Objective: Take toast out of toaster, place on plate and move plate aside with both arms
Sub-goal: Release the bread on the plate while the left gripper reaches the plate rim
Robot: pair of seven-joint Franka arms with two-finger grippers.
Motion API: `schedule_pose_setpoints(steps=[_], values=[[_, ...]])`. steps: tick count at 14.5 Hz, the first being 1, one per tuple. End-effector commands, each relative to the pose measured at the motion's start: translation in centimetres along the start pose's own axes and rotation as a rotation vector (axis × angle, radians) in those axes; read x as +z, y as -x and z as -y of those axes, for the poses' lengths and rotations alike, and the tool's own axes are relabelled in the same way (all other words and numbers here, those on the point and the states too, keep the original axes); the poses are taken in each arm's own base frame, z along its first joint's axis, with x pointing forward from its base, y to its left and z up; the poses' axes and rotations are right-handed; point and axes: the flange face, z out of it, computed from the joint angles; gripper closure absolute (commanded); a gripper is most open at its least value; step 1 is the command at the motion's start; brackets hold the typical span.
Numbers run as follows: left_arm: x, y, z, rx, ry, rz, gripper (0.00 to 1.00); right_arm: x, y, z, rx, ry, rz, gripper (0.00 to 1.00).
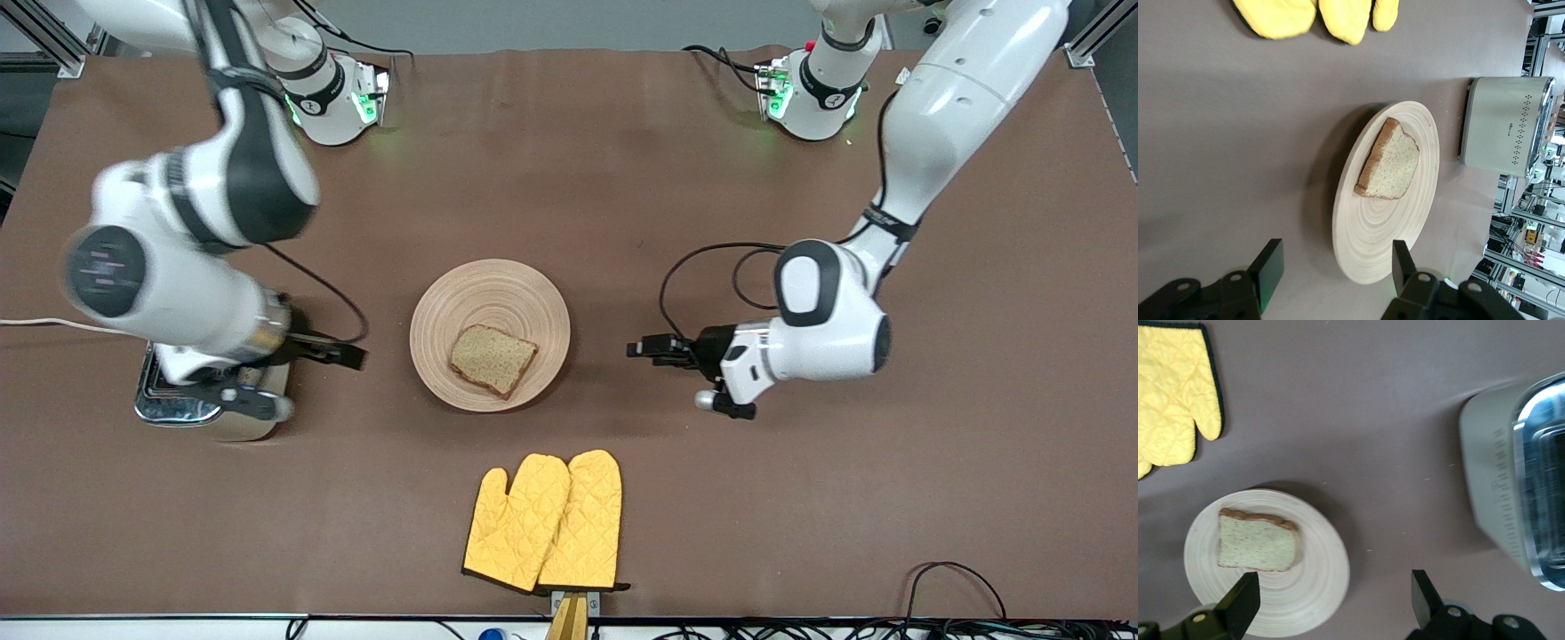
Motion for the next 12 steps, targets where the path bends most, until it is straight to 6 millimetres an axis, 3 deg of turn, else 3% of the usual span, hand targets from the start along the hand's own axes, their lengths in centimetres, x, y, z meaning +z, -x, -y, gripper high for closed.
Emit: schedule_pose_setpoints(steps=[1, 4, 5, 7, 12], values=[[3.1, 0.6, 0.2, 0.044, 0.008, -0.022, 0.35, -4.5, 0.4, -8.0, -0.099, -0.049, -0.003, 0.0], [7.4, 1.1, 1.2, 0.104, 0.009, -0.032, 0.43, -7.2, 2.1, -15.1, -0.133, -0.078, -0.029, 0.0], [8.8, 1.2, 1.6, 0.117, 0.015, -0.043, 0.43, -8.1, 2.9, -16.2, -0.128, -0.08, -0.04, 0.0], [11.6, 2.5, 0.7, 0.104, 0.045, -0.024, 0.45, -9.6, 5.0, -17.8, -0.127, -0.031, -0.06, 0.0], [14.0, 3.5, 1.5, 0.076, 0.055, 0.007, 0.48, -11.7, 10.7, -19.6, -0.144, 0.021, -0.095, 0.0]])
